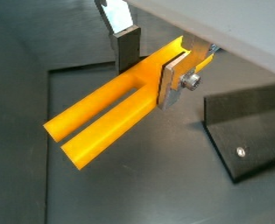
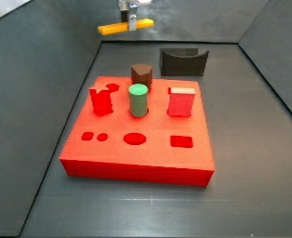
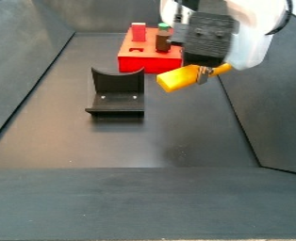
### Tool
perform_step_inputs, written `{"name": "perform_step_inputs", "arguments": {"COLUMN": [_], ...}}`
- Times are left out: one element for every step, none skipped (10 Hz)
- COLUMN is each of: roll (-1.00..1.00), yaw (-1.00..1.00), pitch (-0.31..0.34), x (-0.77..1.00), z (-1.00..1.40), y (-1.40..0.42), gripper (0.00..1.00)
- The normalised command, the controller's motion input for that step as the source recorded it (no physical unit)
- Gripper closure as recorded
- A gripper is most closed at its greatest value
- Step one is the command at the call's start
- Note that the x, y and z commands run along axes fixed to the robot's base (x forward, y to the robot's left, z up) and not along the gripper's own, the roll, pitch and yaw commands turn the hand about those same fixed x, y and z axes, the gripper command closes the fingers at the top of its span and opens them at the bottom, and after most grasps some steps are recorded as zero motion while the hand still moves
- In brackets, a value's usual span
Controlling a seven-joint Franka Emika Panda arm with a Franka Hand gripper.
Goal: Pick up the square-circle object. Move up. Rotate the square-circle object. Place the square-circle object on the fixture. Regrasp the square-circle object. Move to above the board. Insert the square-circle object.
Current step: Rotate the square-circle object.
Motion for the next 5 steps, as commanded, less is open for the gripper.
{"name": "perform_step_inputs", "arguments": {"roll": [0.0,0.0,0.0,0.0,0.0], "yaw": [-1.0,-1.0,-1.0,-1.0,-1.0], "pitch": [-0.005,-0.006,-0.006,-0.006,-0.006], "x": [0.03,0.03,0.03,0.03,0.03], "z": [-0.01,-0.01,-0.01,-0.01,-0.01], "y": [0.02,0.02,0.02,0.02,0.02], "gripper": [1.0,1.0,1.0,1.0,1.0]}}
